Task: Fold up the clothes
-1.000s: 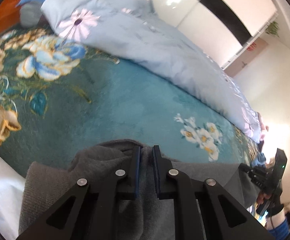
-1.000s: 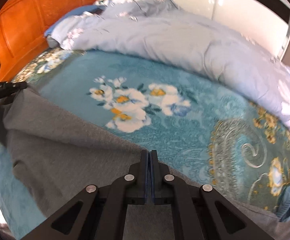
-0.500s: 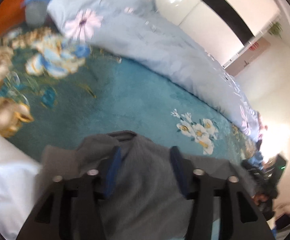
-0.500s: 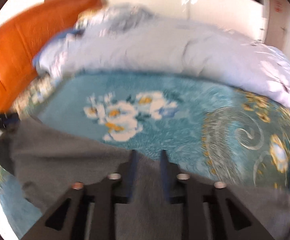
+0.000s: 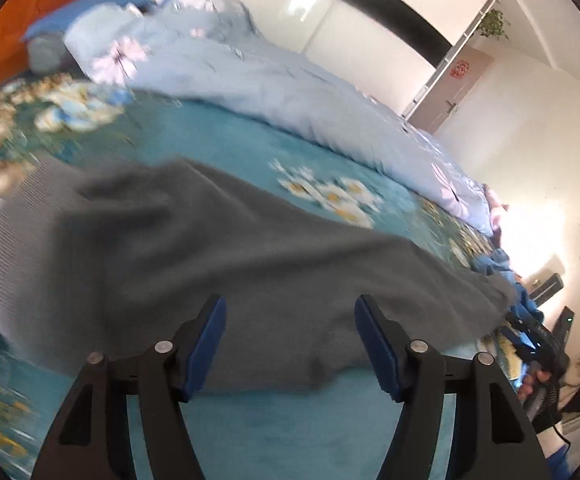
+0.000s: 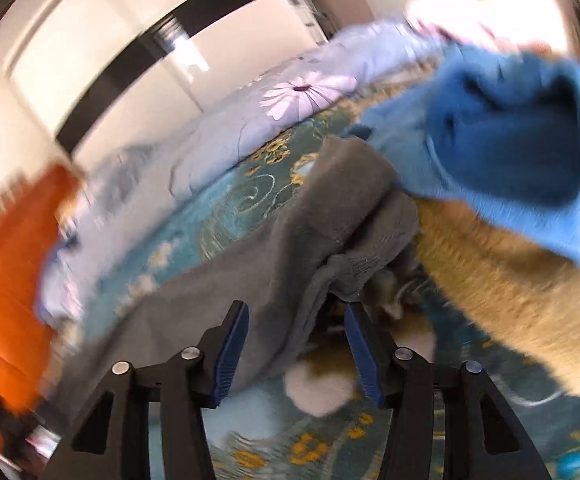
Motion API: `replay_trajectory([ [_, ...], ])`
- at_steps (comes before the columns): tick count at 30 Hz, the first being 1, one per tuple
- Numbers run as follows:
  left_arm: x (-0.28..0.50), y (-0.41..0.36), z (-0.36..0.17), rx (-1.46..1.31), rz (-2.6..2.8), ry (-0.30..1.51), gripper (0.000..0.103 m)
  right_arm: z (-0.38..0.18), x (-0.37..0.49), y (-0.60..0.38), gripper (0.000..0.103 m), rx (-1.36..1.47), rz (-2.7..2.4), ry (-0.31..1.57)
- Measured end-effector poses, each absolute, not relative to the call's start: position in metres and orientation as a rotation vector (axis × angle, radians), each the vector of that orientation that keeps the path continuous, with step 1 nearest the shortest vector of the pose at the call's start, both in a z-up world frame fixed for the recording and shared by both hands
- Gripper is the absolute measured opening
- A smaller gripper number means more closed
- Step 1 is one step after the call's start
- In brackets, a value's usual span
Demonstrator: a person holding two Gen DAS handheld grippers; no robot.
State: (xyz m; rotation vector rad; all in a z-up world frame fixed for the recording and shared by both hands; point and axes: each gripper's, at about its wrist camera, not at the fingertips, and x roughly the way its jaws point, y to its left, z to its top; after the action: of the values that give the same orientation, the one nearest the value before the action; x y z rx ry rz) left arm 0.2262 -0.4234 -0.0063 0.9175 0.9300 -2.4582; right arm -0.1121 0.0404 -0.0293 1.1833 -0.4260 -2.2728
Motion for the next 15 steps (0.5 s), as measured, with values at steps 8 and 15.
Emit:
replay_trajectory([
  [8,0.187,-0.379,-0.032,1.079,-2.476,0.937,0.068,-0.051,-0.142,0.031,0.058,1.243,-2.232,-0.689],
  [15,0.193,-0.378,-0.034,1.08,-2.445,0.954,0.068,-0.057,-0.159,0.042,0.056,1.252,-2.281,-0.872],
])
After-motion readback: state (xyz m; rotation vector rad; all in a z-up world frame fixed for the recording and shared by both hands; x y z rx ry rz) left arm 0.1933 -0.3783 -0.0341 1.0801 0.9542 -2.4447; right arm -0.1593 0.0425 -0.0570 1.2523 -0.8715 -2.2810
